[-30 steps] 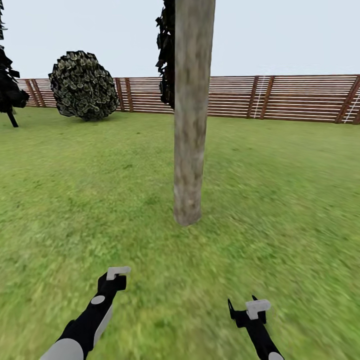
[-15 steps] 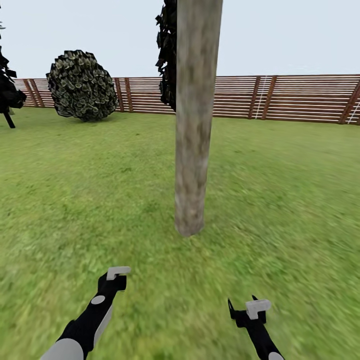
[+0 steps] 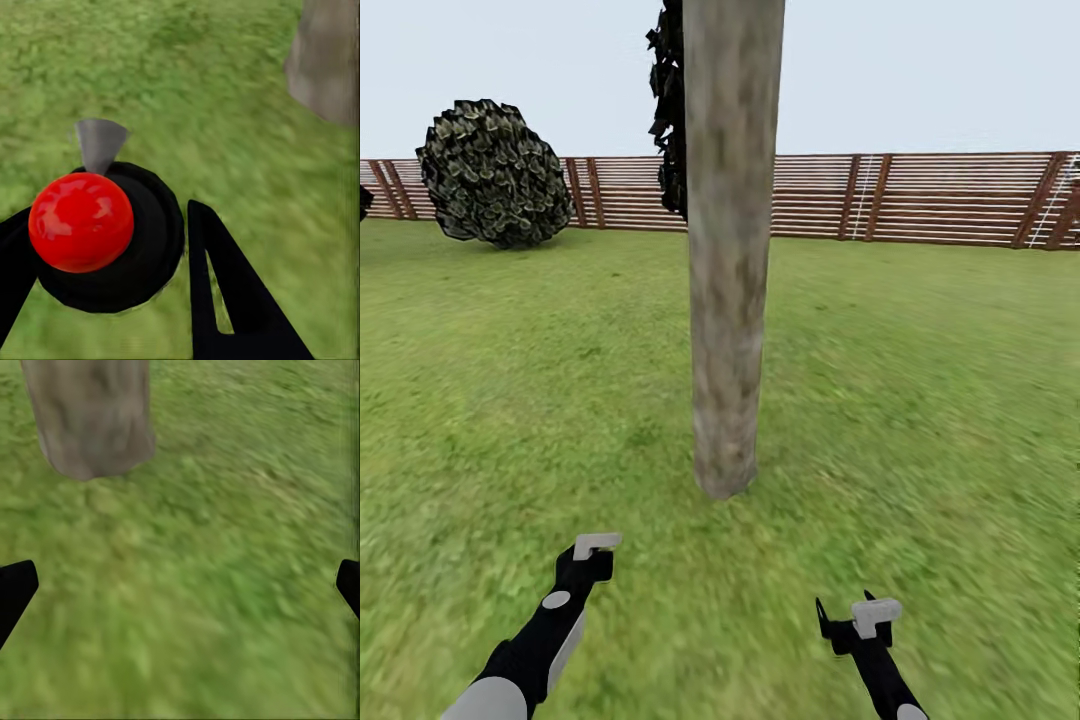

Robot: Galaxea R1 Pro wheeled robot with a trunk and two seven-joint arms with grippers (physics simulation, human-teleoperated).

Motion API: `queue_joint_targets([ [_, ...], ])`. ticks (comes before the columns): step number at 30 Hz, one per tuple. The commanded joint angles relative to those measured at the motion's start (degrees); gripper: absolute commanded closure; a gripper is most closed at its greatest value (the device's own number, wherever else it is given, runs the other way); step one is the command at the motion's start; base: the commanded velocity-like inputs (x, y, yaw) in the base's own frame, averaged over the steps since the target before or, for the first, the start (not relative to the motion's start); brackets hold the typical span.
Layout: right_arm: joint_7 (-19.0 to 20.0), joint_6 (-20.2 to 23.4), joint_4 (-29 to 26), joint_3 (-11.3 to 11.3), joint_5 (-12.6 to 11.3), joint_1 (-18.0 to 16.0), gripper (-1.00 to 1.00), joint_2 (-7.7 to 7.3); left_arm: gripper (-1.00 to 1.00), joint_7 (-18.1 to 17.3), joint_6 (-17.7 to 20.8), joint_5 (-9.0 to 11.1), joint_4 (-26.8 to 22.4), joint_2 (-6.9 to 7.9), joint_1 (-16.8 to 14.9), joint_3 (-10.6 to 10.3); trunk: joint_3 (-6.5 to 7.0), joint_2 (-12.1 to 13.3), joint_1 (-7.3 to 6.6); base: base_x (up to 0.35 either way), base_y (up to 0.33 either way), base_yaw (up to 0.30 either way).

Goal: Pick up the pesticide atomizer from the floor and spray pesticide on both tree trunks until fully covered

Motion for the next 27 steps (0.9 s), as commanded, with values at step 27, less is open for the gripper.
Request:
queue_joint_targets([
  [27, -0.1, -0.1, 0.1, -0.1, 0.3, 0.0, -1.0, 0.1, 1.0, 0.0, -0.2, -0.4, 0.0, -0.1, 0.1, -0.2, 0.12, 0.0, 0.03, 0.229, -0.003, -0.027],
])
